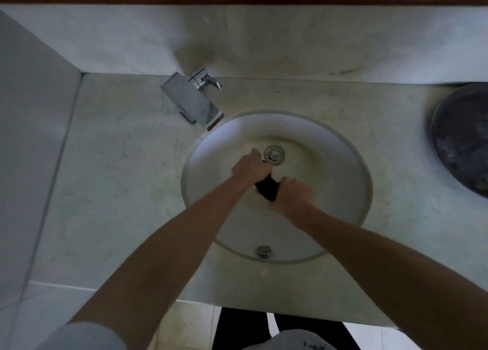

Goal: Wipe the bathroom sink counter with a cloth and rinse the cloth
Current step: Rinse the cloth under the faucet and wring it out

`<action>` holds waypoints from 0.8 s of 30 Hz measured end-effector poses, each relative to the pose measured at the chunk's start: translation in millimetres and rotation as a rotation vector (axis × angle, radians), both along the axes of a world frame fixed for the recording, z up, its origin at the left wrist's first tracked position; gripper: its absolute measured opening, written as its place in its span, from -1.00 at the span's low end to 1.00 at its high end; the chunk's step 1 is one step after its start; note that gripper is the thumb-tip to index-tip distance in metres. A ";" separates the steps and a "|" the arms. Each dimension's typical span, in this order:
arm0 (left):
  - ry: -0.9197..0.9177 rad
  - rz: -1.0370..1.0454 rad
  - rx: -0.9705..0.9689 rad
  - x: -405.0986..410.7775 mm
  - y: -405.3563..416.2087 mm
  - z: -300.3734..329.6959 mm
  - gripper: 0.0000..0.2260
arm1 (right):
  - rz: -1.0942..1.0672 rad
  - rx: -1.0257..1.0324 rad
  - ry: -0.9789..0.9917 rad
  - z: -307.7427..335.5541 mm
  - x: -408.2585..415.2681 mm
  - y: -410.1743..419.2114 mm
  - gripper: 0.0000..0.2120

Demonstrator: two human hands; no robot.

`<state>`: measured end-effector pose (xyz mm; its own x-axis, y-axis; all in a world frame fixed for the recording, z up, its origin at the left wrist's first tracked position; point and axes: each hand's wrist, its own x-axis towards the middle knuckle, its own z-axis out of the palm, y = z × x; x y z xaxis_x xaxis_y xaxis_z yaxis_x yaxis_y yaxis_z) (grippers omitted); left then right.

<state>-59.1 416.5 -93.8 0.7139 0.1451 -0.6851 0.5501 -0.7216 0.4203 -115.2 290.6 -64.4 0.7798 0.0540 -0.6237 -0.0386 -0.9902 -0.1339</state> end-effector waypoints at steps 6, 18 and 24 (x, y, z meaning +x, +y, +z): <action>0.049 0.709 -0.471 -23.7 25.2 49.2 -0.44 | -0.250 0.150 -0.359 21.2 7.1 -54.4 -0.82; -0.624 0.389 -0.633 -27.9 -27.8 150.5 -0.79 | -0.489 0.959 -0.086 110.9 6.2 -54.2 -0.54; -0.487 0.152 -0.838 -36.2 -17.3 186.2 -0.73 | -0.360 1.180 -0.184 155.0 28.6 -85.6 -0.36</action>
